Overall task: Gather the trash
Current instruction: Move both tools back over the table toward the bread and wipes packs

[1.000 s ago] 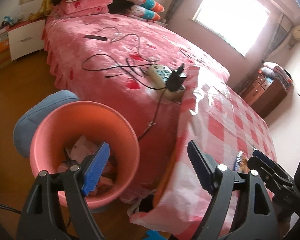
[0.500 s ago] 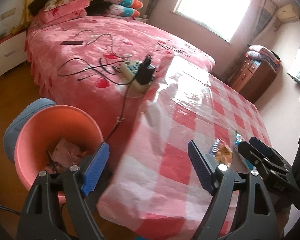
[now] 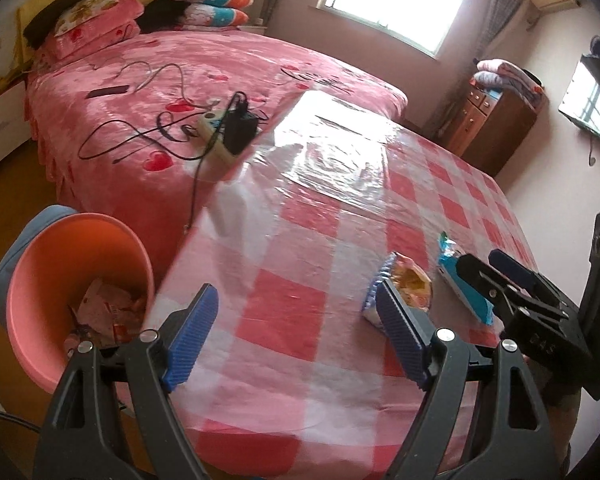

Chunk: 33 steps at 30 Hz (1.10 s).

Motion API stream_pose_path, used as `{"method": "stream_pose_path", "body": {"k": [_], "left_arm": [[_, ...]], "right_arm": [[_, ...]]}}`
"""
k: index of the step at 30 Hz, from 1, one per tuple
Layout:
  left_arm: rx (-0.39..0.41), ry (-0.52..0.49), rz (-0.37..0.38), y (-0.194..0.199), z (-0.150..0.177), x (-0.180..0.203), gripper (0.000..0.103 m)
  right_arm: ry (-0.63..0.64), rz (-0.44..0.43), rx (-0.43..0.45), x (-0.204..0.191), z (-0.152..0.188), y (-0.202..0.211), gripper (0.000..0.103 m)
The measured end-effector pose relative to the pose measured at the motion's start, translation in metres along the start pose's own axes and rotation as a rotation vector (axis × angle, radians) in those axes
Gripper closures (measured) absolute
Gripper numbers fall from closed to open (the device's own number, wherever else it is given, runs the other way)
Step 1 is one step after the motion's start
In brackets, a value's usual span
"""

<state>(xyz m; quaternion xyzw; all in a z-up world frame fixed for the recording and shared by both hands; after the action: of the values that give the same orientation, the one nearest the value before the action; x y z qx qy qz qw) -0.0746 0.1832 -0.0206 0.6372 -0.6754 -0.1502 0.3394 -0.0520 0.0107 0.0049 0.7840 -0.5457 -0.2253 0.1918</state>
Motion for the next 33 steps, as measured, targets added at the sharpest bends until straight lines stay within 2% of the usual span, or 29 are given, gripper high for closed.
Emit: {"method": "stream_pose_path", "body": {"k": [21, 33], "left_arm": [[-0.055, -0.113, 0.055, -0.02, 0.015, 0.054, 0.021], [-0.091, -0.18, 0.086, -0.032, 0.022, 0.079, 0.021]], "right_arm": [[-0.02, 0.073, -0.006, 0.05, 0.004, 0.001, 0.014], [-0.06, 0.054, -0.052, 0.08, 0.007, 0.0, 0.014]]}}
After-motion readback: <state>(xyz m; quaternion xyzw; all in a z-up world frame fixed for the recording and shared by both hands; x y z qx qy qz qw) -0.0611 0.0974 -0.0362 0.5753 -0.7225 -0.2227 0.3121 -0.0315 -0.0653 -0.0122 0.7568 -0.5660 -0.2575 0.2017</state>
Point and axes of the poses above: each gripper's, at about its wrist camera, not at the fingertips, and y roughly against the way its jaws point, x to its right, z to its underside, the point moved 8 cm from there along -y, roughly the way its jaws point, and after that the axes turned 8 degrees about x, right-handed, at the moved point
